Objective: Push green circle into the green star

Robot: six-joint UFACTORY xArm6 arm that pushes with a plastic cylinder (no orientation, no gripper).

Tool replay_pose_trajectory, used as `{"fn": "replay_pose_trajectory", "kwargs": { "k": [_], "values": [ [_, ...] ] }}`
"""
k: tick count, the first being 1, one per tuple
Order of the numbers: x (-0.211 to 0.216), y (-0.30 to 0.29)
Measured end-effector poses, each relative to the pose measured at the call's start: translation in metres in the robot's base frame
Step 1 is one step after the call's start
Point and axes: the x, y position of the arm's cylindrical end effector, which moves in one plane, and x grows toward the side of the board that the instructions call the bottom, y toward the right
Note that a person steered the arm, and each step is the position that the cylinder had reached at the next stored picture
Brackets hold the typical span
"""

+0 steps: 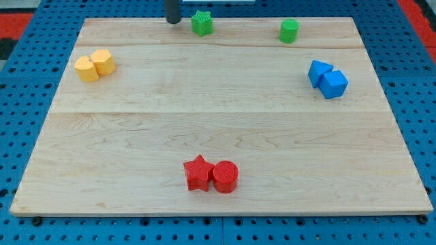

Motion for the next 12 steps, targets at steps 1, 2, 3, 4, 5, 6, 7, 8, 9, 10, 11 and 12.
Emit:
{"fn": "replay_pose_trajectory", "kwargs": {
  "k": [1,2,3,4,5,6,7,8,9,10,11,12],
  "values": [
    [0.002,0.044],
    [0.003,0.068],
    [0.012,0.048],
    [0.057,0.036],
    [0.103,0.127],
    [0.111,0.245],
    [0.081,0.294],
    [0.028,0.289],
    [0.016,0.253],
    [0.017,0.229],
    [0.029,0.281],
    [0.063,0.31]
  ]
}}
